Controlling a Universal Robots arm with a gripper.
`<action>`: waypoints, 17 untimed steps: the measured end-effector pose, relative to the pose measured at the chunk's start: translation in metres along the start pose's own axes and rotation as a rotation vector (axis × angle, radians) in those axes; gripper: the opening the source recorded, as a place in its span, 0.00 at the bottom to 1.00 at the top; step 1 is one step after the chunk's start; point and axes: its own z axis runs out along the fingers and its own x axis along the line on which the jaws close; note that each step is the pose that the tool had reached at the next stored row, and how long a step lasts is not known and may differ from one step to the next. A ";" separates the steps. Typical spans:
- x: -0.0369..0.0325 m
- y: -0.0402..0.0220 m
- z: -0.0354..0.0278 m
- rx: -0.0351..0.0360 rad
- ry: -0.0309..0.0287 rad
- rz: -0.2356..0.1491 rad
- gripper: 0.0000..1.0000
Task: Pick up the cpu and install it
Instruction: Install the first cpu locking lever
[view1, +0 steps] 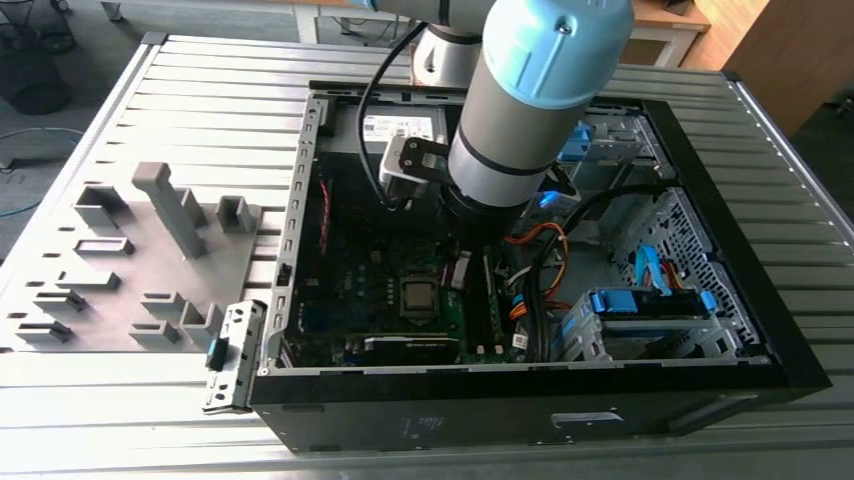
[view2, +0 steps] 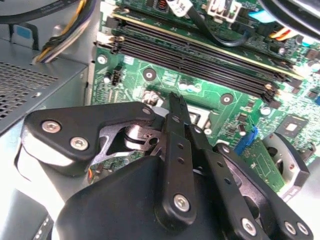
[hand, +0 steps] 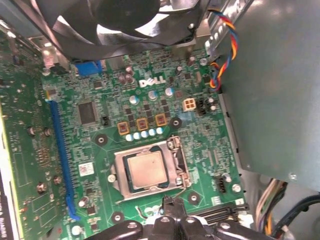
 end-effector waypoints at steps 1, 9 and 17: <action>0.0002 0.0000 0.0002 0.0020 0.0081 0.001 0.11; 0.0010 -0.0003 0.0015 0.0230 0.0926 0.007 0.11; 0.0004 -0.0001 0.0039 0.0353 0.1430 0.011 0.11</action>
